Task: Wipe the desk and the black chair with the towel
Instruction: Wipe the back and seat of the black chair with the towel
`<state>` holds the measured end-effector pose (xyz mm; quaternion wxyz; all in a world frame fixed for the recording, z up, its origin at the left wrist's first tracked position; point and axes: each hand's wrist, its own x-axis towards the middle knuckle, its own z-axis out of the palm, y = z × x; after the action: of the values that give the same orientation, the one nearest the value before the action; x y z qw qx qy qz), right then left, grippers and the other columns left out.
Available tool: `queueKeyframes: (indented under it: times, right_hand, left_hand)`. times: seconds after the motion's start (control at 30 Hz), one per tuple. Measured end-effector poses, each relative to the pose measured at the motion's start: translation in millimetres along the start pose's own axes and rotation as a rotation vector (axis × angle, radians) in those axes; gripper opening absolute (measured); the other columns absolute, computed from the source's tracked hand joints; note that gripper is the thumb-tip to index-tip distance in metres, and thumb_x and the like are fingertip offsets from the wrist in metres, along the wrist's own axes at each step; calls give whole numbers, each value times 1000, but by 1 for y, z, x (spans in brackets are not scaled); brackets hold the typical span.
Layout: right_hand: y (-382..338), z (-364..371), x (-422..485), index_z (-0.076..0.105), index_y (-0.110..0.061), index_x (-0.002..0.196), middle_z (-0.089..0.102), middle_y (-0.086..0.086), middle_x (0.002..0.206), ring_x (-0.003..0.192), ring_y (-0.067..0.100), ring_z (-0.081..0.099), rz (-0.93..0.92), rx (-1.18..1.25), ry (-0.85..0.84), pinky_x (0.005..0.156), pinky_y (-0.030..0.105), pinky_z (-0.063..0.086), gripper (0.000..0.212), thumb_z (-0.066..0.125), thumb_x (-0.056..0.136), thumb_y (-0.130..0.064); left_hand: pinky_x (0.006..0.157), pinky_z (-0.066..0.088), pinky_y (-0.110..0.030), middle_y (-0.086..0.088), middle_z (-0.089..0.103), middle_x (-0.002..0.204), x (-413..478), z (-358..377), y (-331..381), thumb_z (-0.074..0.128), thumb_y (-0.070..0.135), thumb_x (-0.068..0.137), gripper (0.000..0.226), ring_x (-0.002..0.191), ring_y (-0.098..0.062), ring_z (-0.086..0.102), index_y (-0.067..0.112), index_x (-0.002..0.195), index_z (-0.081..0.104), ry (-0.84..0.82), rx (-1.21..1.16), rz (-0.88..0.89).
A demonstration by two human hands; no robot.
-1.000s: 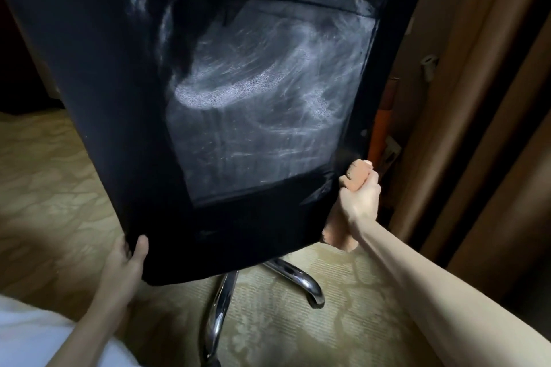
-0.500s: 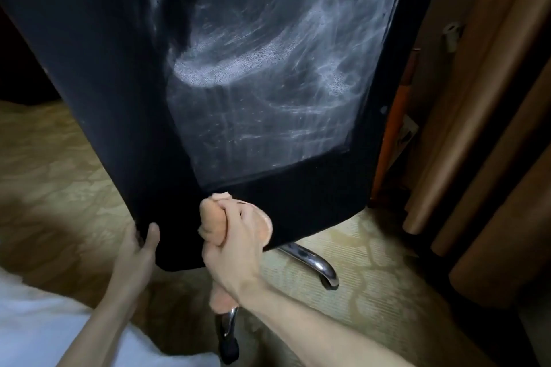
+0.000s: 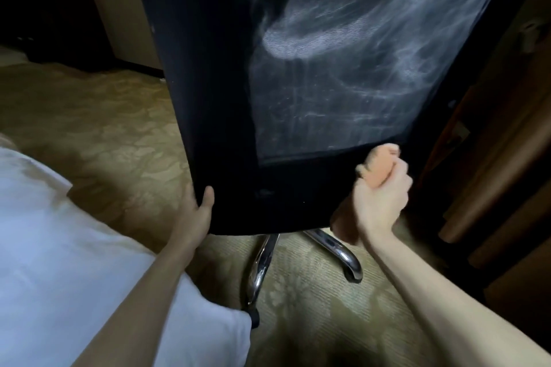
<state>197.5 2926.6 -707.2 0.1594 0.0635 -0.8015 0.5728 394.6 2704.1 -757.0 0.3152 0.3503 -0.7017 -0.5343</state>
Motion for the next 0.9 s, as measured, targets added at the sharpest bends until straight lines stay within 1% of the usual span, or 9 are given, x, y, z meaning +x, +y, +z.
queueKeyframes:
  times: [0.13,0.27,0.33,0.43,0.57,0.73,0.77,0.83,0.9]
  right_hand:
    - [-24,56,-65,46,-12,140,48,19,136,125,36,48,82,70,-51,87,22,28,64,67,80,-4]
    - [-40,96,-118,37,-18,145,35,13,136,130,32,38,113,106,-117,101,29,30,75,69,80,-3]
    - [-39,105,-135,34,-20,144,34,11,136,130,30,36,18,25,-146,107,39,38,79,74,77,-9]
    - [-37,115,-162,34,-24,142,35,8,135,126,25,37,-164,-108,-246,104,40,46,84,76,71,-12]
    - [-33,115,-175,35,-32,138,37,5,129,118,25,41,-423,-154,-454,94,41,53,80,72,73,-5]
    - [-10,78,-140,44,-36,135,37,-4,128,125,18,40,-664,-205,-806,91,39,50,64,61,81,-7]
    - [-10,65,-130,48,-36,130,39,-9,128,126,10,39,-652,-138,-810,92,34,47,60,60,80,-6]
    - [-10,43,-113,54,-35,115,50,-14,124,123,-2,44,-563,65,-685,93,24,40,49,62,81,0]
    - [-13,20,-95,56,-35,100,61,-11,106,103,-5,57,-335,276,-501,86,17,42,37,69,87,-2]
  left_hand:
    - [112,44,-42,20,58,126,-4,0,2,46,40,109,29,129,-12,55,35,137,47,-3,-2,-15]
    - [114,45,-47,12,60,136,-1,1,1,48,43,108,39,130,-13,55,31,146,48,23,-9,-24]
    - [113,45,-49,10,63,135,0,0,1,52,42,106,38,127,-14,58,33,144,52,29,-92,-66]
    - [111,46,-51,4,72,126,-1,-1,3,56,49,91,45,121,-21,65,31,131,66,-1,-279,-170]
    - [86,50,-37,-1,80,100,0,-2,8,44,36,105,36,106,-23,70,19,108,76,1,-491,-281]
    - [74,50,-17,21,77,84,2,0,21,36,46,109,38,93,-1,70,29,105,70,51,-417,-180]
    - [82,49,-16,22,77,94,1,2,27,38,52,107,39,102,-1,69,29,114,69,71,-370,-126]
    - [100,45,-29,16,71,118,-3,4,34,41,57,105,48,120,-11,63,27,136,63,110,-229,-12]
    - [99,42,-30,18,64,121,-14,7,51,41,44,110,42,113,-1,59,25,146,53,171,-183,84]
